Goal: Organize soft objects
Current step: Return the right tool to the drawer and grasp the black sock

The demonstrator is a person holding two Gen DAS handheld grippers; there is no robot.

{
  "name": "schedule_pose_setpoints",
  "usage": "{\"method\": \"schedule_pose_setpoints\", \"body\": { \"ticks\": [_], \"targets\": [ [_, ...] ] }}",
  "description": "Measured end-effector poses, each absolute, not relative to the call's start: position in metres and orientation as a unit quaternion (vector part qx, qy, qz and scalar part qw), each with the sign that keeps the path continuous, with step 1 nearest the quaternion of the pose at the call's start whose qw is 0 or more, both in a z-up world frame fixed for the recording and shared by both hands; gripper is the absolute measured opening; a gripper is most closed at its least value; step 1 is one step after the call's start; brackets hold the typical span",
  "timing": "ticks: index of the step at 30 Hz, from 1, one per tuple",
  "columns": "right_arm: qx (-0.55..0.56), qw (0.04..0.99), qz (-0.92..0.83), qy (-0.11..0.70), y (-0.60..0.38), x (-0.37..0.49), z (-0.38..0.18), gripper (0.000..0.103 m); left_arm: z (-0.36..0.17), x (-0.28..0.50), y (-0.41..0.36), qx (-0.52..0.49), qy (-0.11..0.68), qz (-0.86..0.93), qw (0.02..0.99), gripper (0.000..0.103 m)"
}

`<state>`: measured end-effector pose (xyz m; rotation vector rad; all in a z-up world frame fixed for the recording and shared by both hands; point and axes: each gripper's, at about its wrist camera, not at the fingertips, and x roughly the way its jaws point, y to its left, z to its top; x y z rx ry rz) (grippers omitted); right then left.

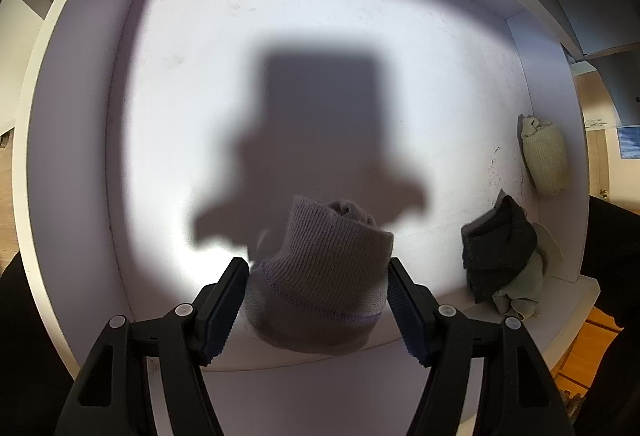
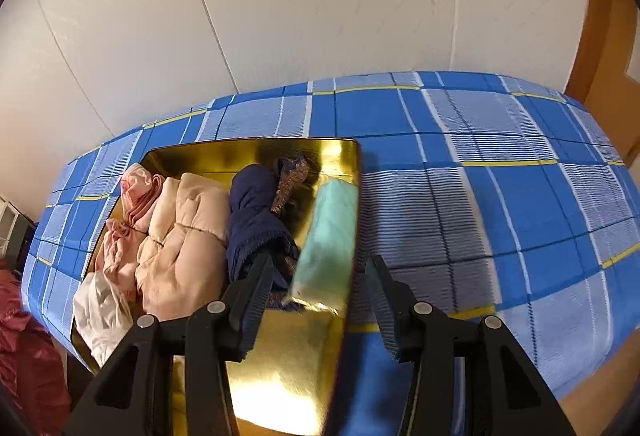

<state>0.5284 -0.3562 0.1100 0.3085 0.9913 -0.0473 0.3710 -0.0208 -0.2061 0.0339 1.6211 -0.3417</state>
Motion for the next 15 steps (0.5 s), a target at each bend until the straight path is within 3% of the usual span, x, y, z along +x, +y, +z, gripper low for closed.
{"method": "schedule_pose_setpoints", "body": {
  "ticks": [15],
  "targets": [
    [0.191,0.866,-0.001,0.463,-0.367,0.403,0.095,0.053,-0.198,0.370,-0.012,-0.005,0.712,-0.138,0.689,0.070]
  ]
}}
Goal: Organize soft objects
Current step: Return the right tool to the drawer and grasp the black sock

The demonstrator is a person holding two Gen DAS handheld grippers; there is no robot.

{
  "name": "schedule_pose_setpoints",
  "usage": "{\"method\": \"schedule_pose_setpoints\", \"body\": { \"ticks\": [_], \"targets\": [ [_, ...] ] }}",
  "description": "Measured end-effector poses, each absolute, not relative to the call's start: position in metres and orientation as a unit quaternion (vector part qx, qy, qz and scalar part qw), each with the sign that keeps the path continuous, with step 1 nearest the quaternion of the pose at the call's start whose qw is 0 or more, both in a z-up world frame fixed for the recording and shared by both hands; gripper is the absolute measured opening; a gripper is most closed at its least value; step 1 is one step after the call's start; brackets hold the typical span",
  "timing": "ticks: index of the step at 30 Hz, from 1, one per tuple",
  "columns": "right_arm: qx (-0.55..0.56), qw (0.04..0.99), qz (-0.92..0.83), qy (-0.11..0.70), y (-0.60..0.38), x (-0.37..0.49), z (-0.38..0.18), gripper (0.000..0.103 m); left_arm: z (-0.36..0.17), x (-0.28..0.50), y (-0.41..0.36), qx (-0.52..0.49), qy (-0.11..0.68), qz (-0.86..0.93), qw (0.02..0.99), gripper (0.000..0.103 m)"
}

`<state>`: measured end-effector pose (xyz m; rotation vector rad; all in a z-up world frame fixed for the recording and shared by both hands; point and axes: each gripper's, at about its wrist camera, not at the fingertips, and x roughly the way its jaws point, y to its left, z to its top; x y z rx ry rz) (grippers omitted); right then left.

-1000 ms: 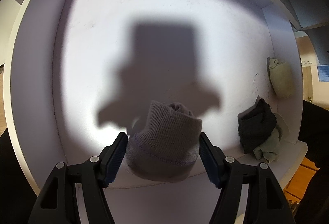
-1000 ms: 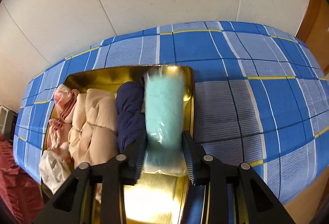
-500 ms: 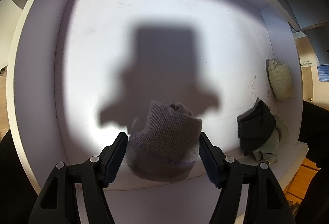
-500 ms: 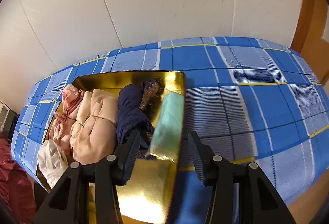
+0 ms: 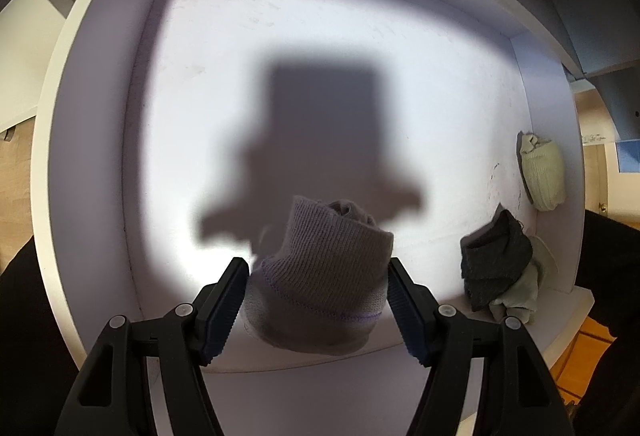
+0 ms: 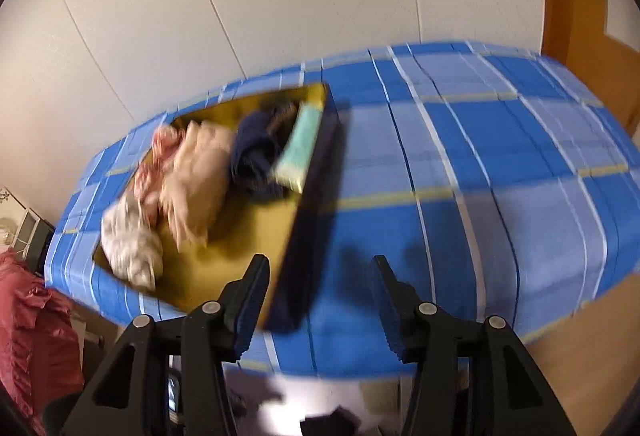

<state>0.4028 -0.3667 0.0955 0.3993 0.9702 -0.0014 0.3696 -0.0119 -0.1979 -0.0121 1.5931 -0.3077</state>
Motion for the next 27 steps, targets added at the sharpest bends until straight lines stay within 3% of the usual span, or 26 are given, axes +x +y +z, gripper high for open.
{"method": "schedule_pose_setpoints", "body": {
  "ticks": [9,15,18,24,27],
  "targets": [
    [0.210,0.806,0.009,0.553,-0.357,0.354,0.016,0.055,-0.205,0.360,-0.007,-0.016,0.709,-0.128,0.693,0.070],
    [0.199,0.724,0.038,0.659,-0.326,0.333,-0.062,0.056,-0.200,0.358,-0.006,-0.022,0.705,-0.129,0.697,0.070],
    [0.197,0.675,0.038,0.710,-0.312,0.324,-0.100,0.067,-0.196,0.358,-0.005,-0.027,0.704,-0.129,0.698,0.070],
    [0.219,0.613,0.052,0.757,-0.295,0.314,-0.150,0.069,-0.197,0.355,-0.006,-0.036,0.703,-0.127,0.698,0.070],
    [0.235,0.604,0.058,0.759,-0.288,0.317,-0.160,0.075,-0.197,0.355,-0.007,-0.037,0.703,-0.127,0.699,0.070]
  ]
}}
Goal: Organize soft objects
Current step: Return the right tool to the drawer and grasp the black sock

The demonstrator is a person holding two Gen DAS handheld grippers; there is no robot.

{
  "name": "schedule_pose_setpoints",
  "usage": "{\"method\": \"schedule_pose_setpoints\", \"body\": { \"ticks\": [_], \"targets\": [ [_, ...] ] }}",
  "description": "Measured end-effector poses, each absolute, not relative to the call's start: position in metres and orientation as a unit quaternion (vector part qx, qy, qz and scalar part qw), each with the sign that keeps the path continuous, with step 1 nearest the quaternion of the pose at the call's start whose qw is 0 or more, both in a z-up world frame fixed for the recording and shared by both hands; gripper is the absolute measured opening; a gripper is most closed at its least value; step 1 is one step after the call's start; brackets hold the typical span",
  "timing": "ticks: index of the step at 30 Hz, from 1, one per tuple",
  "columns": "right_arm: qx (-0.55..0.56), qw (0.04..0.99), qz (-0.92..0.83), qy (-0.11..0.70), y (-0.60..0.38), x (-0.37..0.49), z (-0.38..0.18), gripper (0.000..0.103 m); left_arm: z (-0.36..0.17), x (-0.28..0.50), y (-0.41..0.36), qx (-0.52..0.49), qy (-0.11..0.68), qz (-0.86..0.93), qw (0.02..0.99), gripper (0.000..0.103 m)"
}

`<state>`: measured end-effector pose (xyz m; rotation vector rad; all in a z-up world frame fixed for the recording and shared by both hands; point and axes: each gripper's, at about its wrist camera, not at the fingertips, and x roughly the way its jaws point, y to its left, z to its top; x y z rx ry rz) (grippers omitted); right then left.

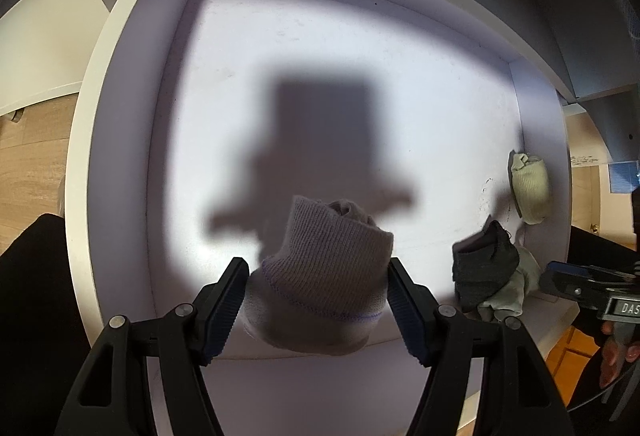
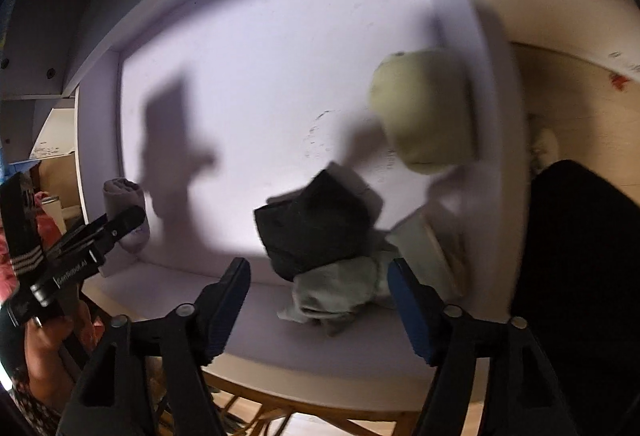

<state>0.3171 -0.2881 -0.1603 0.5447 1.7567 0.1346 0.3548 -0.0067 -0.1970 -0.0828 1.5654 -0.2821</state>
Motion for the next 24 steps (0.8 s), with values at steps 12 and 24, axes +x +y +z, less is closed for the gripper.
{"method": "schedule_pose_setpoints", "body": {
  "ticks": [12,24],
  "targets": [
    [0.236,0.586,0.073,0.772,-0.257,0.327,-0.197,0.083,-0.183,0.359,0.009,-0.057,0.699,-0.128,0.701,0.070],
    [0.150,0.600,0.092,0.780,-0.219,0.330,-0.215,0.061,-0.170,0.356,0.017,-0.084,0.686,-0.130,0.711,0.070]
  ]
}}
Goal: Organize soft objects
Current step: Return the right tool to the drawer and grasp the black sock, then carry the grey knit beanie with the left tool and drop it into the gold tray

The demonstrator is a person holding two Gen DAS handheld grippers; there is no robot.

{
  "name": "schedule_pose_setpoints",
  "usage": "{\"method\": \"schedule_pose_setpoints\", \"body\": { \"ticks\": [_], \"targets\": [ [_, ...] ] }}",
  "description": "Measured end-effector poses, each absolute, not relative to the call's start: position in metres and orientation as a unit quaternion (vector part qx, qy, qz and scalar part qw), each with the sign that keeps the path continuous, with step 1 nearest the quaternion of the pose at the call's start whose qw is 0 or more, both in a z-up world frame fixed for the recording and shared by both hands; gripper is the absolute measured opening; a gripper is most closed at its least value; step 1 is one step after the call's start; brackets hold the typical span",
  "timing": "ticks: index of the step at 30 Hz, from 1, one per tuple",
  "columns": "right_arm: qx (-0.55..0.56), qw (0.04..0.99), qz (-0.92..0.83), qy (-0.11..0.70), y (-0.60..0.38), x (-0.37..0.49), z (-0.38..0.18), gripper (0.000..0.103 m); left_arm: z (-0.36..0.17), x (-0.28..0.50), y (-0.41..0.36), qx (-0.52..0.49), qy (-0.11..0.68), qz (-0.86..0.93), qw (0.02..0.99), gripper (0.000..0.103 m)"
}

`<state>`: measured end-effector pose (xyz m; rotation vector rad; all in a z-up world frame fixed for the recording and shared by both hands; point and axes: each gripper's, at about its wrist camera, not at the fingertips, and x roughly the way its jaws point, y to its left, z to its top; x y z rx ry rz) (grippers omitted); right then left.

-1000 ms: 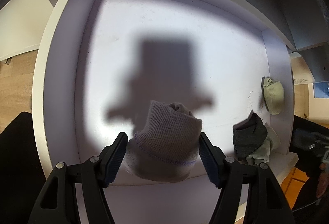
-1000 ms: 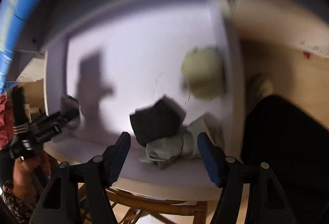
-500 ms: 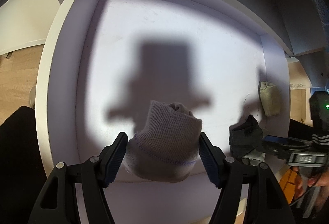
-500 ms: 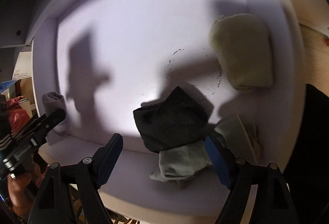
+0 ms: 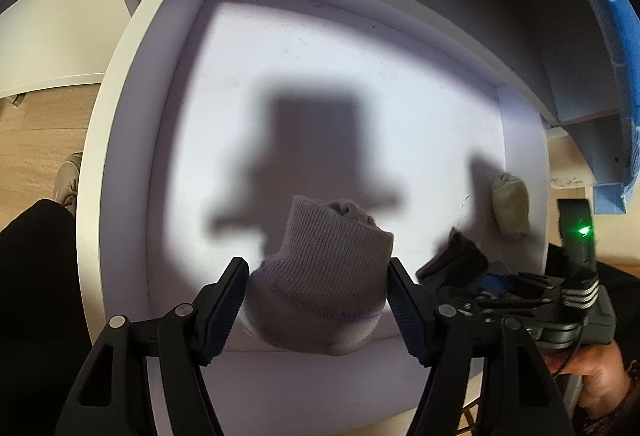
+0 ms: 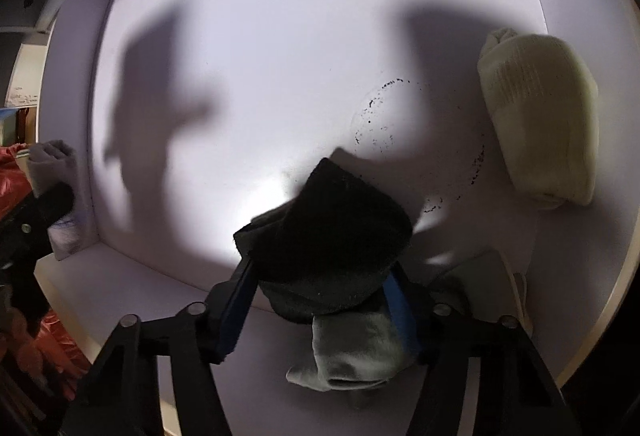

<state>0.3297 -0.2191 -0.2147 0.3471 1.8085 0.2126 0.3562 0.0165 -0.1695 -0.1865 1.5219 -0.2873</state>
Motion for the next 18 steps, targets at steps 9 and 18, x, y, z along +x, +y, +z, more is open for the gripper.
{"method": "schedule_pose_setpoints", "body": {
  "ticks": [9,18],
  "targets": [
    [0.181,0.628,0.077,0.753,-0.231,0.339,-0.201,0.044,-0.158,0.353,0.024,-0.104,0.673,-0.127,0.721,0.070],
    [0.191,0.633,0.051,0.748,-0.241,0.341,-0.197,0.044,-0.119,0.343,0.020,-0.124,0.634,-0.159,0.746,0.070]
  ]
}}
